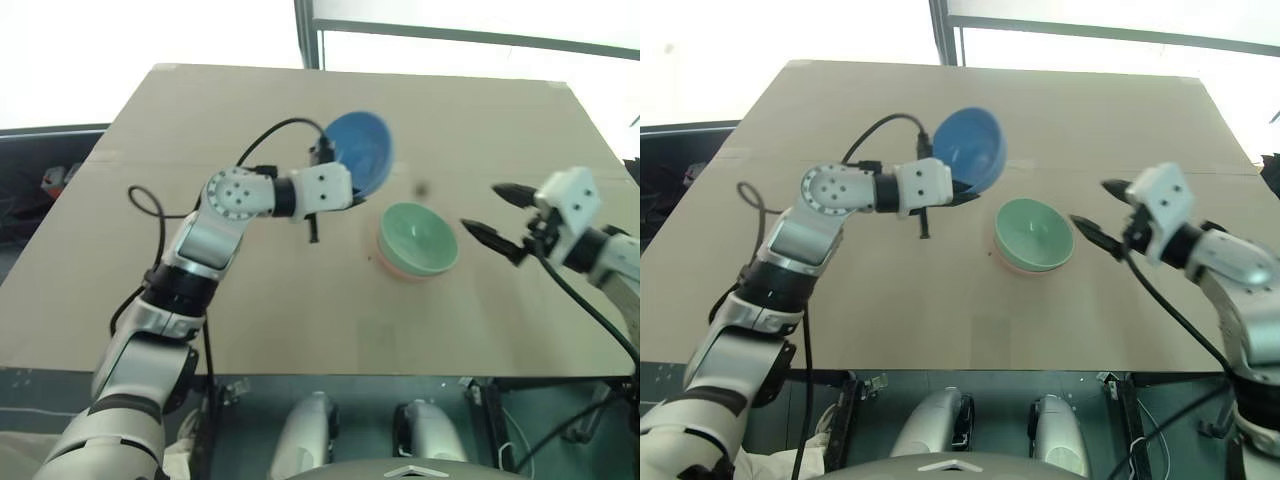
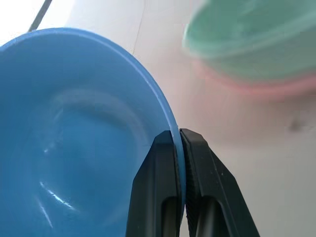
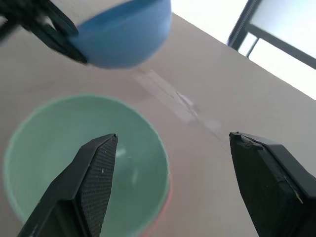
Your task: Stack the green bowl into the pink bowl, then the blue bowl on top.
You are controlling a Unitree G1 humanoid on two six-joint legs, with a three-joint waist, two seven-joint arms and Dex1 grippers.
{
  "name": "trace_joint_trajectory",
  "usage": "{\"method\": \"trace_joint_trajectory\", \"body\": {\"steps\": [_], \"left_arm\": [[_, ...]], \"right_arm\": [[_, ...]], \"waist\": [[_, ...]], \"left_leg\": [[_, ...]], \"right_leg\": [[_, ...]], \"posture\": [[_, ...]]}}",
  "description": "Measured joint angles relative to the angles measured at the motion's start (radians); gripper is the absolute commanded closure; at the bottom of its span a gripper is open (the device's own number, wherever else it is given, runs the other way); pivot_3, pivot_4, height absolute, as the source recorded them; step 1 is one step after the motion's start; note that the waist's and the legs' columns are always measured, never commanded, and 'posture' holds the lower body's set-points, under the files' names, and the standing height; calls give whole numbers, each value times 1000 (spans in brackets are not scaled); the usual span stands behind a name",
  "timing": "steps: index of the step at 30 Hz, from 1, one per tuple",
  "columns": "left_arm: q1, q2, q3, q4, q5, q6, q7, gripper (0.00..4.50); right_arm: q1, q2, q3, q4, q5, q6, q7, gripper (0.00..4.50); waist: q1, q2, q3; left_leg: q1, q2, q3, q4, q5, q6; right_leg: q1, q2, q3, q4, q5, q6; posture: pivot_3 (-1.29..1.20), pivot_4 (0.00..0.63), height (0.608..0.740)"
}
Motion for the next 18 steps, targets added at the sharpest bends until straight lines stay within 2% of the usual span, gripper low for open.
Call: {"method": "trace_joint_trajectory", "body": {"steps": [1,3,8,12,15,18], "left_arm": [[-3,0,2,-5,-6,-1,-2,4430],[-43,-50,4,-12,-66,-19,-54,4430],[-79,-107,-4,23,-144,-89,-177,4430],[-126,-112,-38,94,-168,-103,-318,4430],[-144,-111,-44,147,-167,-118,-380,4430],[-185,-124,-67,224,-147,-157,-433,3588]], "right_arm": [[10,0,-7,0,2,0,0,717],[148,0,-119,-23,40,-17,38,717],[329,-1,-263,-70,101,-36,105,717],[468,27,-403,-146,187,-49,150,717],[517,50,-475,-181,241,-62,162,717],[542,54,-536,-219,294,-79,159,717]], "waist": [[0,0,0],[3,1,0],[-6,2,0],[-12,1,0],[-13,1,0],[-15,1,0]], "left_leg": [[0,0,0,0,0,0],[2,0,0,0,0,0],[4,1,2,3,0,0],[5,2,1,4,0,1],[4,2,1,5,-1,2],[4,2,1,6,-2,3]], "right_leg": [[0,0,0,0,0,0],[2,0,1,0,0,0],[2,1,4,0,0,0],[3,2,4,0,0,0],[3,2,4,0,0,0],[4,2,4,0,0,0]], "posture": [[0,150,740],[0,150,740],[0,150,740],[0,150,740],[0,150,740],[0,150,740]]}}
